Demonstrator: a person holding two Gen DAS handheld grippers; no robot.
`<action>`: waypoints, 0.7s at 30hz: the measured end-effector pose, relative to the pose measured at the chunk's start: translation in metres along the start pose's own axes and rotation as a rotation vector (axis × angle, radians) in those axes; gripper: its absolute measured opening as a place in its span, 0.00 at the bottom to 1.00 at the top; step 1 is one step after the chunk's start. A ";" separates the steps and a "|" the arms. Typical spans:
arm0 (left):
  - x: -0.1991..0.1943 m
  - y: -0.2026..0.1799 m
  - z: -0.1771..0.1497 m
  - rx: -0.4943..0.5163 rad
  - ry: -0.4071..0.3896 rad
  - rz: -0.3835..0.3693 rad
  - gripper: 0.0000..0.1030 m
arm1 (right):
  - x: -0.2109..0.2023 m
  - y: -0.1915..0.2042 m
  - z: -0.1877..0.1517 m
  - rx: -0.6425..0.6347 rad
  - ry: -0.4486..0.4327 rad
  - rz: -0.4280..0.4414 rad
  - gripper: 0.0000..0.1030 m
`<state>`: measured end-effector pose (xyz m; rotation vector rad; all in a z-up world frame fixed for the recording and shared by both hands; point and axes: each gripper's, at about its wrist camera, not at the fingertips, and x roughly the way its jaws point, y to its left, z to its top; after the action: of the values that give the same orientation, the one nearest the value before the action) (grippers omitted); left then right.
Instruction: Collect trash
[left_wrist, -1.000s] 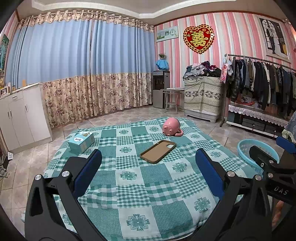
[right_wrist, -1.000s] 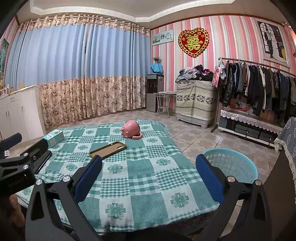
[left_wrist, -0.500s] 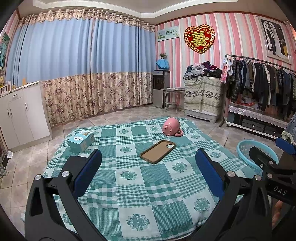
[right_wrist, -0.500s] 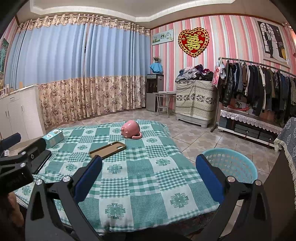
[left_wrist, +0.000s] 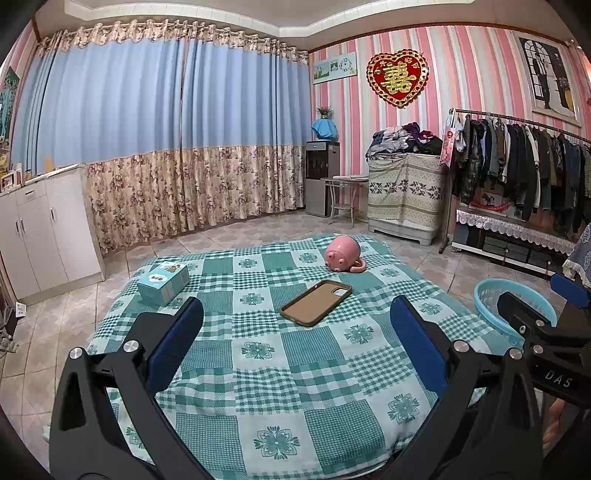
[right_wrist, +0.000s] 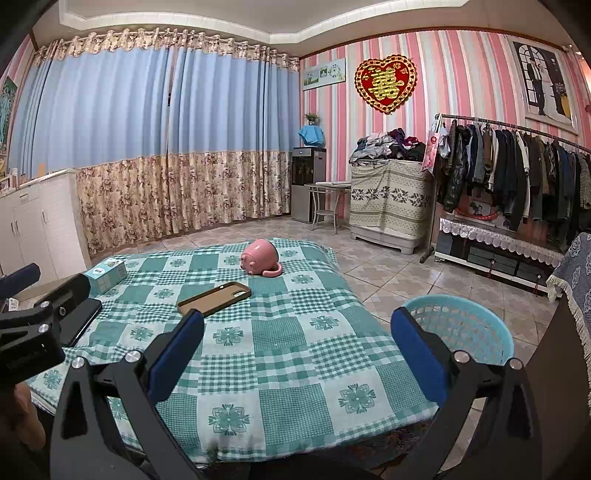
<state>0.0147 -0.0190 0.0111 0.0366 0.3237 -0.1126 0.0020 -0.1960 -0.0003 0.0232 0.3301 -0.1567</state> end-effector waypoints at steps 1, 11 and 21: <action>0.000 0.000 0.000 0.000 -0.001 -0.001 0.95 | 0.000 0.000 0.000 0.000 0.000 0.000 0.96; 0.000 0.002 0.002 0.003 -0.004 0.001 0.95 | 0.000 0.000 0.000 0.002 -0.004 -0.001 0.96; 0.000 0.003 0.003 0.004 -0.003 0.002 0.95 | 0.001 0.000 0.001 0.002 -0.003 -0.002 0.96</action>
<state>0.0159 -0.0163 0.0137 0.0411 0.3200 -0.1109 0.0031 -0.1964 0.0000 0.0244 0.3273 -0.1592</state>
